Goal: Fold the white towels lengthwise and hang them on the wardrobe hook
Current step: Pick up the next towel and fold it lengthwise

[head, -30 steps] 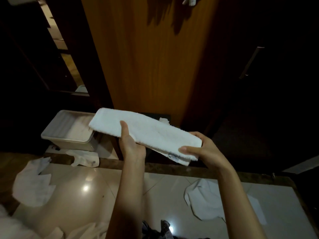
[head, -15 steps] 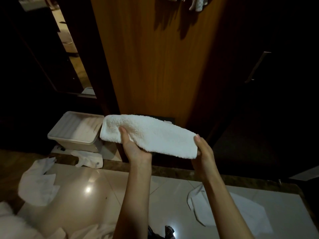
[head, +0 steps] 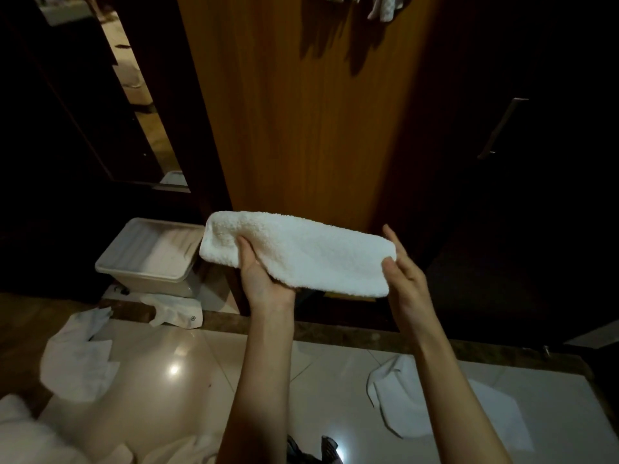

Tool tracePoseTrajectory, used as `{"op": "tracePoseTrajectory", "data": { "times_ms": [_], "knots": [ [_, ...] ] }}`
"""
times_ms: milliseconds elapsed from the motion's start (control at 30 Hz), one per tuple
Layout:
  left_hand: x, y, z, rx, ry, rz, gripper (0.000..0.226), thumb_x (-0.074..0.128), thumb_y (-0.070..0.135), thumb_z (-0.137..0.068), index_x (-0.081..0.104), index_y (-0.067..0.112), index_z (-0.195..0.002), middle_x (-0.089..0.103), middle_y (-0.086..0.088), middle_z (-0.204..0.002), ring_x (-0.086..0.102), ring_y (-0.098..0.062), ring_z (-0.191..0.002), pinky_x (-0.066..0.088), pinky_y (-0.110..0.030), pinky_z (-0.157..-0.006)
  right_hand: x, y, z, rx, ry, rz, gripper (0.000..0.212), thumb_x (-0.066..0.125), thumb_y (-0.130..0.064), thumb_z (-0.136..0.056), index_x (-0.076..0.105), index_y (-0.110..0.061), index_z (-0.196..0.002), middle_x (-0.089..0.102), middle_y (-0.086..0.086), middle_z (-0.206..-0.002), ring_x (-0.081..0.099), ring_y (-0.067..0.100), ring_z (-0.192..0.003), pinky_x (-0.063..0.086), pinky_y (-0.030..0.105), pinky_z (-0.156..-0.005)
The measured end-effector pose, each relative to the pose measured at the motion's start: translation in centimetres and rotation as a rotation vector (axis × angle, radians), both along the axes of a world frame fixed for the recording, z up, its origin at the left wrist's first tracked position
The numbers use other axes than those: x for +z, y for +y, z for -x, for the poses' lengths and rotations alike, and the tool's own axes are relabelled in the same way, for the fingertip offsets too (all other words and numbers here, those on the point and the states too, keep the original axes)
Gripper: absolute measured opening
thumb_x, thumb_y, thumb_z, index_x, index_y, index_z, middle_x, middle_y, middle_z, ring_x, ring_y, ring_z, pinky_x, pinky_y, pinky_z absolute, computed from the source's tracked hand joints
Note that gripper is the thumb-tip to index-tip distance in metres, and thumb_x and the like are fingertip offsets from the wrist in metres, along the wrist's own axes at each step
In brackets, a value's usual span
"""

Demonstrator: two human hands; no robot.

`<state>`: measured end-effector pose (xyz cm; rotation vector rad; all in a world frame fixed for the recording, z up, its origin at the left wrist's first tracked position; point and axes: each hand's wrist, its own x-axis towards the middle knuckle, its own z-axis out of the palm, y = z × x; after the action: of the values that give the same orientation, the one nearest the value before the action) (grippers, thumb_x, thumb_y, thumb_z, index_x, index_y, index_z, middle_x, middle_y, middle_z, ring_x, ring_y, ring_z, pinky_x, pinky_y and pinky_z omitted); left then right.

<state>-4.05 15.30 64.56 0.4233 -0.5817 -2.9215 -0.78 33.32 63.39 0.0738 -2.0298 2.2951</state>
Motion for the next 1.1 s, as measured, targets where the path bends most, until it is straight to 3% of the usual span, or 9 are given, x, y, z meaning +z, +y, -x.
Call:
{"op": "tracePoseTrajectory", "data": {
  "times_ms": [67, 167, 367, 467, 567, 633, 767, 967, 1100],
  "knots": [
    [0.5, 0.0, 0.4, 0.039, -0.012, -0.009, 0.034, 0.048, 0.044, -0.095, 0.058, 0.02, -0.117, 0.073, -0.004, -0.099, 0.071, -0.019, -0.086, 0.058, -0.036, -0.063, 0.6, 0.0, 0.3, -0.139, 0.079, -0.048, 0.02, 0.05, -0.039, -0.089, 0.069, -0.033, -0.092, 0.062, -0.015, -0.115, 0.06, 0.005, -0.101, 0.051, 0.026, -0.077],
    [1.5, 0.2, 1.2, 0.095, 0.016, 0.012, 0.029, 0.051, 0.039, -0.094, 0.06, 0.019, -0.114, 0.073, -0.001, -0.098, 0.071, -0.015, -0.088, 0.058, -0.033, -0.066, 1.5, -0.1, 1.2, -0.302, 0.197, -0.146, 0.017, 0.045, -0.035, -0.095, 0.057, -0.029, -0.085, 0.061, -0.016, -0.083, 0.058, -0.003, -0.076, 0.046, 0.012, -0.061],
    [4.3, -0.1, 4.2, 0.145, 0.042, 0.032, 0.024, 0.053, 0.037, -0.093, 0.06, 0.022, -0.11, 0.069, -0.001, -0.104, 0.071, -0.014, -0.088, 0.058, -0.033, -0.066, 5.0, 0.5, 3.7, -0.296, 0.292, -0.156, 0.008, 0.056, -0.023, -0.092, 0.062, -0.027, -0.087, 0.065, -0.011, -0.085, 0.062, 0.005, -0.079, 0.05, 0.018, -0.061],
    [6.0, -0.7, 6.3, 0.112, 0.045, 0.081, 0.025, 0.058, 0.035, -0.09, 0.058, 0.026, -0.113, 0.066, -0.002, -0.113, 0.067, -0.018, -0.099, 0.056, -0.041, -0.082, 7.5, 1.0, 5.2, -0.236, 0.305, -0.14, 0.012, 0.063, -0.027, -0.087, 0.067, -0.03, -0.098, 0.069, -0.006, -0.1, 0.067, 0.011, -0.091, 0.055, 0.022, -0.069],
    [8.1, -1.1, 8.5, 0.081, -0.007, 0.176, 0.046, 0.069, 0.034, -0.083, 0.054, 0.026, -0.126, 0.064, -0.002, -0.12, 0.063, -0.02, -0.108, 0.051, -0.042, -0.092, 10.2, 1.6, 7.6, -0.214, 0.248, -0.057, 0.017, 0.063, -0.025, -0.087, 0.067, -0.034, -0.101, 0.069, -0.008, -0.105, 0.068, 0.012, -0.094, 0.056, 0.024, -0.065],
    [9.5, -1.2, 10.1, 0.074, -0.035, 0.254, 0.043, 0.069, 0.03, -0.082, 0.054, 0.025, -0.122, 0.065, 0.001, -0.114, 0.063, -0.014, -0.1, 0.053, -0.031, -0.079, 11.8, 2.0, 9.5, -0.233, 0.218, -0.042, 0.02, 0.057, -0.019, -0.092, 0.064, -0.032, -0.104, 0.069, -0.006, -0.1, 0.069, 0.013, -0.078, 0.053, 0.022, -0.056],
    [12.4, -1.1, 13.3, 0.009, -0.102, 0.337, 0.011, 0.061, 0.032, -0.088, 0.051, 0.027, -0.091, 0.058, 0.002, -0.091, 0.055, -0.011, -0.076, 0.043, -0.023, -0.058, 14.7, 2.5, 13.2, -0.219, 0.195, -0.066, 0.024, 0.041, -0.017, -0.099, 0.052, -0.02, -0.121, 0.066, 0.005, -0.09, 0.053, 0.014, -0.042, 0.044, 0.024, -0.042],
    [17.6, -1.3, 18.7, 0.121, -0.074, 0.545, 0.026, 0.059, 0.033, -0.089, 0.048, 0.016, -0.106, 0.059, -0.001, -0.08, 0.059, -0.006, -0.043, 0.046, -0.015, -0.038, 19.2, 3.7, 18.2, -0.268, 0.078, 0.027, 0.028, 0.033, -0.013, -0.1, 0.048, -0.018, -0.124, 0.057, 0.004, -0.083, 0.045, 0.006, -0.042, 0.039, 0.02, -0.039],
    [21.1, -0.6, 22.1, 0.128, -0.046, 0.569, 0.034, 0.063, 0.031, -0.088, 0.045, 0.013, -0.111, 0.061, -0.003, -0.082, 0.061, -0.006, -0.042, 0.047, -0.016, -0.038, 22.7, 5.1, 21.3, -0.286, 0.014, 0.184, 0.016, 0.039, -0.008, -0.097, 0.054, -0.013, -0.095, 0.055, 0.006, -0.083, 0.053, 0.01, -0.054, 0.048, 0.017, -0.043]
  ]
}}
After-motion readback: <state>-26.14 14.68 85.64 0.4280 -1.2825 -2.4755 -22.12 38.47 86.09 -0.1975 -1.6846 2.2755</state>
